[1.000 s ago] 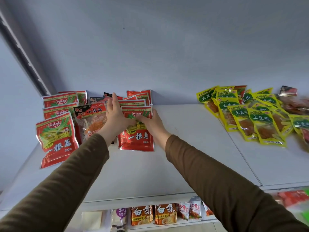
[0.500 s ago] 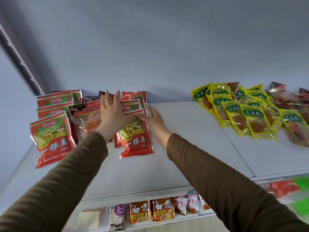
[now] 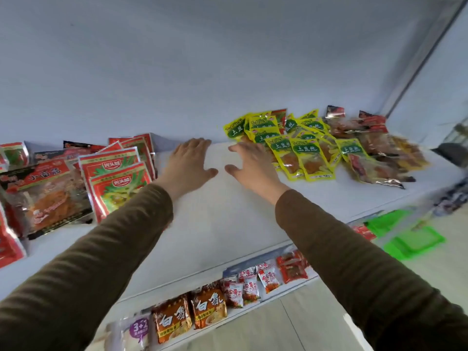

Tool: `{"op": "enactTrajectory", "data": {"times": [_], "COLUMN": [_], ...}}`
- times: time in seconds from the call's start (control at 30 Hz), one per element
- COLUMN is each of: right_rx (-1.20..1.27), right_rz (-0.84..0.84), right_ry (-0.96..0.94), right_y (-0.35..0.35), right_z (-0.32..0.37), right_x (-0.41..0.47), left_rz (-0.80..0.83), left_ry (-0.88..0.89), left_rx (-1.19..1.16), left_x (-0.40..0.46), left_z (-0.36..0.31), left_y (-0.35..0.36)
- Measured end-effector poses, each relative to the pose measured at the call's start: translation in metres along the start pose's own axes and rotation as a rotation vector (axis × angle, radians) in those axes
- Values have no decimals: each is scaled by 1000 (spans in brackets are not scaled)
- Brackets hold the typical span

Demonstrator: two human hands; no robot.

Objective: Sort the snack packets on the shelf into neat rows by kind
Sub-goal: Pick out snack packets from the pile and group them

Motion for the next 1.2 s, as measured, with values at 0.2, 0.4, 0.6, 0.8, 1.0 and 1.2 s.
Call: {"op": "enactTrajectory", "data": {"times": [0.2,0.4,0.6,0.8,1.0,1.2], "right_rx": [-105,-132,-121,-107,-80,-69], "right_rz": [-1,-17,-13,-41,-21,-29], "right_ry": [43,41,26,17,52,52], "right_y": [-40,-77,-104,-117,-125,-144], "right_z": [-96,-201,-278,-324,-376,-443], "right_x": [-34,-52,-49,-31,-22,3], "left_rz": [42,72,80,48,68,68], "left_ry": [105,95,70,98,106,94], "left_rx": [16,-3,-28,-63,-94,-76], "left_x": [30,64,98,135,166,212], "left_z": [-101,-207,-276,-310,-339,-386], "left_y": [43,93,124,139,162,180]}}
Point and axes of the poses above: each hand's wrist, its own x-axis towards the middle knuckle, its own y-axis out of the palm, z = x × y, the point moved 6 cm from there along x, towards the middle knuckle, and after that the axes turned 1 degree about -y, right-handed, at the moved point
